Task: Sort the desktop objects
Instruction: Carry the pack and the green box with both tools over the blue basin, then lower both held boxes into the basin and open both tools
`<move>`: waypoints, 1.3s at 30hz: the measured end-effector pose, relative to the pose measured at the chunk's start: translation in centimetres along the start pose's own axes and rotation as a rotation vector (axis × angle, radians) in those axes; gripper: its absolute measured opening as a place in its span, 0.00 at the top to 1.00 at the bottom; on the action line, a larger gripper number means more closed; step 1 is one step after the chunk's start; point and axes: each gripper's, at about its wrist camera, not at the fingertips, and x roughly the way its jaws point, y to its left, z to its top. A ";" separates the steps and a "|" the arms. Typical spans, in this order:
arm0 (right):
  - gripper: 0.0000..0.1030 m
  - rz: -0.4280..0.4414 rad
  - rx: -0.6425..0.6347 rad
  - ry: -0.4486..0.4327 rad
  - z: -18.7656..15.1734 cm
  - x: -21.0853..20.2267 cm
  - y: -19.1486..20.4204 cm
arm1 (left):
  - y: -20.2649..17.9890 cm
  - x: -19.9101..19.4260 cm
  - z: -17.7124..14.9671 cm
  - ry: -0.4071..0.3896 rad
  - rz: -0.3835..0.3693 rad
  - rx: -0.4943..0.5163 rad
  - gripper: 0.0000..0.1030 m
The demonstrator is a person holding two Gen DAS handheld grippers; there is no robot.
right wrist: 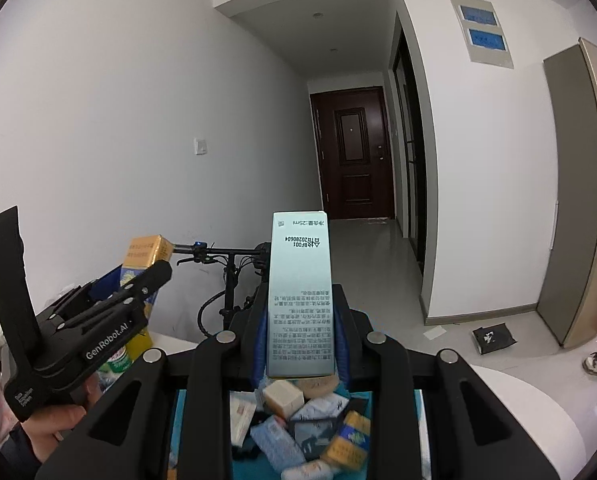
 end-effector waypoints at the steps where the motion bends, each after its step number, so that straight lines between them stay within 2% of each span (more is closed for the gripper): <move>1: 0.75 -0.001 0.005 0.001 0.0 0.7 -0.2 | 0.1 0.6 0.1 0.001 -0.002 -0.001 0.45; 6: 0.75 -0.019 0.043 -0.014 0.1 3.1 -1.8 | 0.5 3.2 0.3 -0.009 0.008 -0.018 0.45; 8: 0.75 -0.028 0.054 -0.035 0.1 3.6 -2.3 | 0.7 3.3 0.5 -0.031 0.029 -0.034 0.45; 10: 0.75 -0.039 0.063 -0.046 0.1 4.3 -2.7 | 1.1 3.2 0.7 -0.045 0.009 -0.062 0.45; 15: 0.75 -0.022 0.077 -0.029 -0.3 5.7 -3.1 | 2.2 3.0 -0.2 -0.046 0.019 -0.055 0.45; 18: 0.75 -0.022 0.079 -0.022 -0.8 5.9 -2.6 | 2.6 3.4 -0.1 -0.020 -0.032 -0.064 0.45; 21: 0.75 -0.033 0.034 -0.010 -1.1 6.3 -1.8 | 2.8 3.9 -0.2 0.003 -0.021 -0.069 0.45; 23: 0.75 -0.038 0.027 -0.004 -1.3 6.6 -1.8 | 2.7 4.5 -0.5 0.034 -0.017 -0.052 0.45; 25: 0.75 -0.030 0.035 0.009 -1.4 7.3 -2.2 | 2.3 5.9 -1.0 0.092 0.037 -0.010 0.45; 28: 0.75 -0.040 0.063 0.054 -2.0 8.6 -3.0 | 1.9 8.1 -2.0 0.181 0.057 0.035 0.45; 32: 0.75 -0.016 0.070 0.168 -3.1 10.7 -3.7 | 1.9 10.9 -3.6 0.311 0.010 0.029 0.45; 34: 0.75 -0.009 0.039 0.247 -3.7 12.1 -3.6 | 1.9 12.6 -4.8 0.402 -0.040 0.022 0.45; 39: 0.75 0.040 0.021 0.369 -5.2 14.1 -3.2 | 1.9 16.0 -7.7 0.561 -0.038 0.012 0.45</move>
